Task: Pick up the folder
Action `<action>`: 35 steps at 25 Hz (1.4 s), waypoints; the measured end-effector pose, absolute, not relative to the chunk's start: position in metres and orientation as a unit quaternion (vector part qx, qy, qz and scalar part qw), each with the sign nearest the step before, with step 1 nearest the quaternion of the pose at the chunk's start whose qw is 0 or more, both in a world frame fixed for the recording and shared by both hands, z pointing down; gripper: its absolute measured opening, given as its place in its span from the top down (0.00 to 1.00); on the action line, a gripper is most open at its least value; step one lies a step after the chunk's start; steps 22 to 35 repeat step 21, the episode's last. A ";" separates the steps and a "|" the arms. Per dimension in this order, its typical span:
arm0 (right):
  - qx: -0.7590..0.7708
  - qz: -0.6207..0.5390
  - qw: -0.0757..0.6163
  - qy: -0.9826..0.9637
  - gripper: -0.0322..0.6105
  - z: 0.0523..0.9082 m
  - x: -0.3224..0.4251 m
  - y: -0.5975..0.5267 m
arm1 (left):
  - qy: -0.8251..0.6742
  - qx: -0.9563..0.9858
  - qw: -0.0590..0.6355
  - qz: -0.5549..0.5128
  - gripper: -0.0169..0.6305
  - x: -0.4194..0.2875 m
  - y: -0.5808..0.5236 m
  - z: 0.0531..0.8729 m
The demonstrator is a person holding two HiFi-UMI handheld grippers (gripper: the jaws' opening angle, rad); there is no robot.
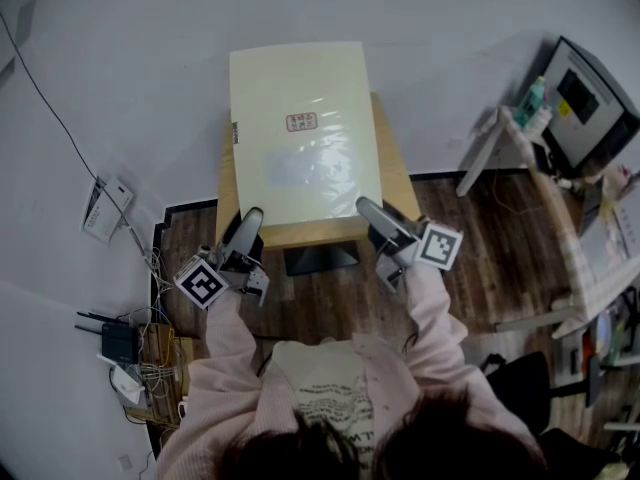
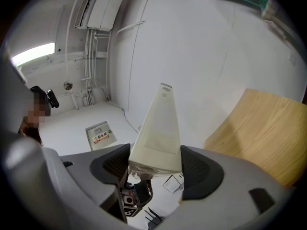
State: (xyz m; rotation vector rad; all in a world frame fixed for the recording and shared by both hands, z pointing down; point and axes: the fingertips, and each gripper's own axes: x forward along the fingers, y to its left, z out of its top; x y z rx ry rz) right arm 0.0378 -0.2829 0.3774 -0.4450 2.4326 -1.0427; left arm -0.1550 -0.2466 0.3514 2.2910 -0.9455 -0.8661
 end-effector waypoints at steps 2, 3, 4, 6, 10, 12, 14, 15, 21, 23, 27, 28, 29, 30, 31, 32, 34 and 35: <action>-0.161 -0.375 0.224 0.885 0.45 0.377 0.035 -0.282 | -0.348 0.843 0.256 -0.319 0.47 -0.157 -0.246 0.352; -0.160 -0.376 0.223 0.885 0.45 0.376 0.036 -0.282 | -0.349 0.844 0.256 -0.319 0.47 -0.157 -0.246 0.352; -0.160 -0.376 0.223 0.885 0.45 0.376 0.036 -0.282 | -0.349 0.844 0.255 -0.318 0.47 -0.156 -0.246 0.352; -0.159 -0.378 0.223 0.884 0.45 0.377 0.036 -0.282 | -0.350 0.844 0.253 -0.317 0.47 -0.156 -0.246 0.351; -0.156 -0.377 0.223 0.886 0.45 0.377 0.034 -0.281 | -0.350 0.844 0.251 -0.319 0.47 -0.158 -0.245 0.351; -0.156 -0.375 0.220 0.887 0.45 0.376 0.033 -0.280 | -0.351 0.844 0.250 -0.319 0.47 -0.159 -0.245 0.350; -0.156 -0.376 0.219 0.887 0.45 0.376 0.033 -0.281 | -0.350 0.845 0.249 -0.319 0.47 -0.158 -0.245 0.350; -0.156 -0.375 0.219 0.887 0.45 0.376 0.032 -0.281 | -0.350 0.845 0.249 -0.320 0.47 -0.159 -0.245 0.349; -0.154 -0.373 0.215 0.889 0.45 0.376 0.030 -0.281 | -0.352 0.845 0.247 -0.319 0.47 -0.162 -0.245 0.349; -0.154 -0.373 0.215 0.889 0.45 0.376 0.030 -0.281 | -0.352 0.845 0.247 -0.319 0.47 -0.162 -0.245 0.349; -0.154 -0.373 0.215 0.889 0.45 0.376 0.030 -0.281 | -0.352 0.845 0.247 -0.319 0.47 -0.162 -0.245 0.349; -0.154 -0.373 0.215 0.889 0.45 0.376 0.030 -0.281 | -0.352 0.845 0.247 -0.319 0.47 -0.162 -0.245 0.349; -0.154 -0.373 0.215 0.889 0.45 0.376 0.030 -0.281 | -0.352 0.845 0.247 -0.319 0.47 -0.162 -0.245 0.349; -0.154 -0.373 0.215 0.889 0.45 0.376 0.030 -0.281 | -0.352 0.845 0.247 -0.319 0.47 -0.162 -0.245 0.349; -0.154 -0.373 0.215 0.889 0.45 0.376 0.030 -0.281 | -0.352 0.845 0.247 -0.319 0.47 -0.162 -0.245 0.349; -0.154 -0.373 0.215 0.889 0.45 0.376 0.030 -0.281 | -0.352 0.845 0.247 -0.319 0.47 -0.162 -0.245 0.349; -0.154 -0.373 0.215 0.889 0.45 0.376 0.030 -0.281 | -0.352 0.845 0.247 -0.319 0.47 -0.162 -0.245 0.349; -0.154 -0.373 0.215 0.889 0.45 0.376 0.030 -0.281 | -0.352 0.845 0.247 -0.319 0.47 -0.162 -0.245 0.349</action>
